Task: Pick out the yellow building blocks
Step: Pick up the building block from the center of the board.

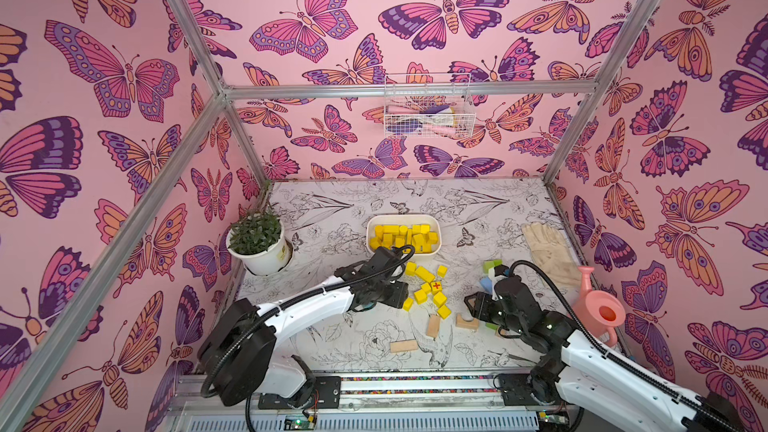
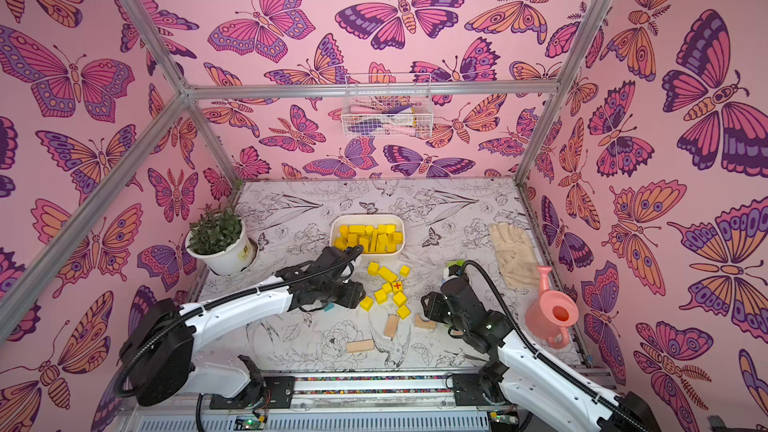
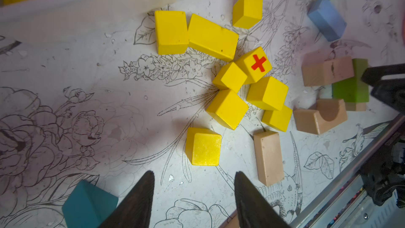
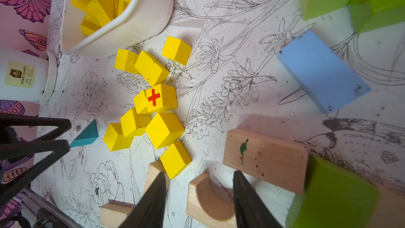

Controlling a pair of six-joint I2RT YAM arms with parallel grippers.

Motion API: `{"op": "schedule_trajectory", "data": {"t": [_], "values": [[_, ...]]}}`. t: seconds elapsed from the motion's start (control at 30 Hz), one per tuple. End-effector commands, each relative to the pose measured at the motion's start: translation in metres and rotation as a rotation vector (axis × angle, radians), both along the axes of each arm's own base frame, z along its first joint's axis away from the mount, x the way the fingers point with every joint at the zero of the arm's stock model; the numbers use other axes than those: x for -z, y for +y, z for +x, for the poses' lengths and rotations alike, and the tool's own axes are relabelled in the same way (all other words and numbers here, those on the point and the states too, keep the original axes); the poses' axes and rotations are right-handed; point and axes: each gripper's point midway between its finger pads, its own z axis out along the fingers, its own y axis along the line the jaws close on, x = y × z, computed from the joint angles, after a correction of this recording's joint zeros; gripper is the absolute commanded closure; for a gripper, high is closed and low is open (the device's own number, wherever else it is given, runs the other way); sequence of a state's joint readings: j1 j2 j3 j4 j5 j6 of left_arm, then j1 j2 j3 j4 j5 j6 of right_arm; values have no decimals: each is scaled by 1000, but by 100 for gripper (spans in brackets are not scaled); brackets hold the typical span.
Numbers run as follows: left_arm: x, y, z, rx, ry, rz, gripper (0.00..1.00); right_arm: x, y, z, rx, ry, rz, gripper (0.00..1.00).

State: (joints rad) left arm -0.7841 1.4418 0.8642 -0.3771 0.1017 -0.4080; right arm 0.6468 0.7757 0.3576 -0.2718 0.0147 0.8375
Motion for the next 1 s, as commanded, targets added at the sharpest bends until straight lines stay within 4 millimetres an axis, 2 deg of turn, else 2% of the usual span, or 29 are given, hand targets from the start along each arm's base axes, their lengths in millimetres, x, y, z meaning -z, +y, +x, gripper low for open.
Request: {"op": "schedule_trajectory", "data": {"t": [0.0,0.47,0.97], "values": [[9,-3,-5,23,59,42,43,-1,-3,2,14,-9,-3,50],[29,-24,-11,101,123,137,47,1,-4,3,19,-2,-11,50],[42,-25,-9,103,154,233,49,1,-5,3,26,-3,-11,49]]}}
